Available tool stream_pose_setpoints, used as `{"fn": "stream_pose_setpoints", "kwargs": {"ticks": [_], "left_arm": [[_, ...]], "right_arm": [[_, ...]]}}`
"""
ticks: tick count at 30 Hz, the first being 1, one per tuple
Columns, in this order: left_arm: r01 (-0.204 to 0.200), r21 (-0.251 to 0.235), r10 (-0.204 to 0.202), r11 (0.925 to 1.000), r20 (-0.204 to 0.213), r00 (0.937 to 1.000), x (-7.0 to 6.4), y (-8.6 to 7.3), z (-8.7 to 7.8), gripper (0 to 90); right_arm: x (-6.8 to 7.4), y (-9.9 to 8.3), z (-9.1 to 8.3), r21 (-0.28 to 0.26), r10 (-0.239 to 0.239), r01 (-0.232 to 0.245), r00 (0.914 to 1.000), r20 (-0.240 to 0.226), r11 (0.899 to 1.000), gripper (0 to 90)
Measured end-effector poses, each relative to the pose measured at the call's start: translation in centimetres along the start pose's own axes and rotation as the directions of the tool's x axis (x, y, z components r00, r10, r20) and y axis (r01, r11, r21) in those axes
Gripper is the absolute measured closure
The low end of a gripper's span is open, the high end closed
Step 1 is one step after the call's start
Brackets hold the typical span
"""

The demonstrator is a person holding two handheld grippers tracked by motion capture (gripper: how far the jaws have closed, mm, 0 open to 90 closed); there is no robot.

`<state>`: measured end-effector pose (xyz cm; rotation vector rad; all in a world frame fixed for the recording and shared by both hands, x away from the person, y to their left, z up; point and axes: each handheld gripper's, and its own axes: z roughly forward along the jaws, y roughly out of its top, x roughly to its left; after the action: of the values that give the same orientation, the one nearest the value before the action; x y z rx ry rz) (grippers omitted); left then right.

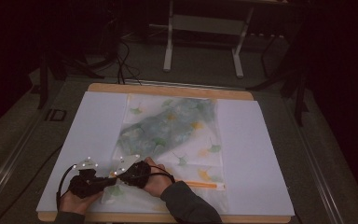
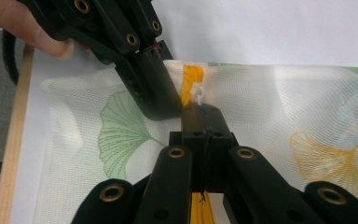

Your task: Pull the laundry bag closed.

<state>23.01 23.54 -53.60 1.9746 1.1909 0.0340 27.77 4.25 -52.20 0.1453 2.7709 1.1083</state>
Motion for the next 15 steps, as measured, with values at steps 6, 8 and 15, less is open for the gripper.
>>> {"fn": "stream_pose_setpoints", "kwargs": {"ticks": [6, 8, 15], "left_arm": [[0.013, -0.01, -0.013, 0.9999, 0.014, 0.9998, 0.24, -0.04, -0.12, 88.4], [0.023, -0.01, -0.023, 0.9997, 0.024, 0.9995, 0.34, -0.09, -0.1, 88.4], [0.034, -0.013, -0.033, 0.9993, 0.07, 0.997, 0.46, -0.14, -0.17, 88.3]], "right_arm": [[0.13, 0.1, -0.27, 0.008, -0.017, 0.016, 0.9998, 0.011, 1.0, 90.0], [0.18, -0.03, -0.24, 0.014, -0.018, 0.018, 0.9998, 0.011, 1.0, 90.0], [0.45, -0.43, -0.39, 0.029, -0.05, 0.049, 0.998, 0.038, 0.998, 90.0]]}}
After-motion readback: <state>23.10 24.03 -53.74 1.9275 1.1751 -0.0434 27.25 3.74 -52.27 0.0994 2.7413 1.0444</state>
